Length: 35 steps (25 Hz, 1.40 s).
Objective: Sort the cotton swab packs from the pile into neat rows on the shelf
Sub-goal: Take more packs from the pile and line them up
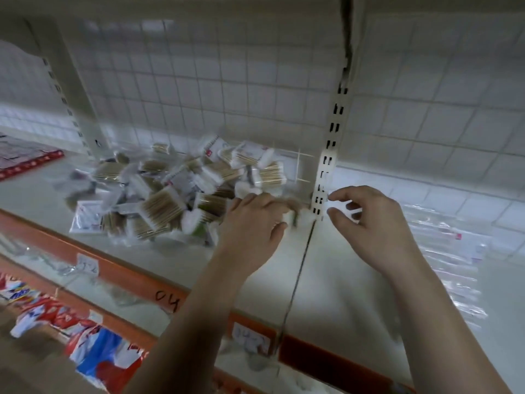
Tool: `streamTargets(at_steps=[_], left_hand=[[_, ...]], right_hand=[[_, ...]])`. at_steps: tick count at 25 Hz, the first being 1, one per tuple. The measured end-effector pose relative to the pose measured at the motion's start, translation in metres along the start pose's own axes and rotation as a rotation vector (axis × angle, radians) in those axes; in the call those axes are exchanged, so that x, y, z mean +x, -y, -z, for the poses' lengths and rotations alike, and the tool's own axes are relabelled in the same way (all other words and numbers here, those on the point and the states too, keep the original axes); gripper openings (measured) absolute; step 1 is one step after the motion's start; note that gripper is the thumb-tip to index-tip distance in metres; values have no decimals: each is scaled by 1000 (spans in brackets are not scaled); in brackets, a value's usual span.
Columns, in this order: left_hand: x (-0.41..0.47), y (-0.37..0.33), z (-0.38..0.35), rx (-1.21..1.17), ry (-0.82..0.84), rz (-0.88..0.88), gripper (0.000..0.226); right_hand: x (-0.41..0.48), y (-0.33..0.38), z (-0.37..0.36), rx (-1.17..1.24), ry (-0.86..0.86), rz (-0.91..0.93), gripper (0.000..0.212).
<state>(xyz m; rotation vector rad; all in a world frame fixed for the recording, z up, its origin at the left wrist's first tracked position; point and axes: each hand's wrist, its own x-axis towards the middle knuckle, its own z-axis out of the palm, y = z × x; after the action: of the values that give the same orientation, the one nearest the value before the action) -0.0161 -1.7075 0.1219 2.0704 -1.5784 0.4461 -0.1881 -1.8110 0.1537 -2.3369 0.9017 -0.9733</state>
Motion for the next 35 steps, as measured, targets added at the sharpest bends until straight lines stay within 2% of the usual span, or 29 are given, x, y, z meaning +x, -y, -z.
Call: streamTargets(at_steps=[5,10,13,19,27,31,35], left_hand=[[-23,62,14,24,-49,68,23],[-36,112,26,-5,-87,97,27],[-39,129,25,-19,-90,88,34],[-43,148,20,-61,-48,78,33],[-42,152,17,-111,-67,34,30],[-35,148,16,-143,-90,0,26],[-25,139,9,-162,-106,-29,25]], right_hand=[[5,20,-58,22,75,28,21],[12,41,-112,20,178,183,25],[16,49,-139,17,231,244,31],[17,58,-173,6,239,316,34],[19,52,-181,51,267,252,41],[20,45,-176,10,203,252,30],[17,42,-161,18,145,150,24]])
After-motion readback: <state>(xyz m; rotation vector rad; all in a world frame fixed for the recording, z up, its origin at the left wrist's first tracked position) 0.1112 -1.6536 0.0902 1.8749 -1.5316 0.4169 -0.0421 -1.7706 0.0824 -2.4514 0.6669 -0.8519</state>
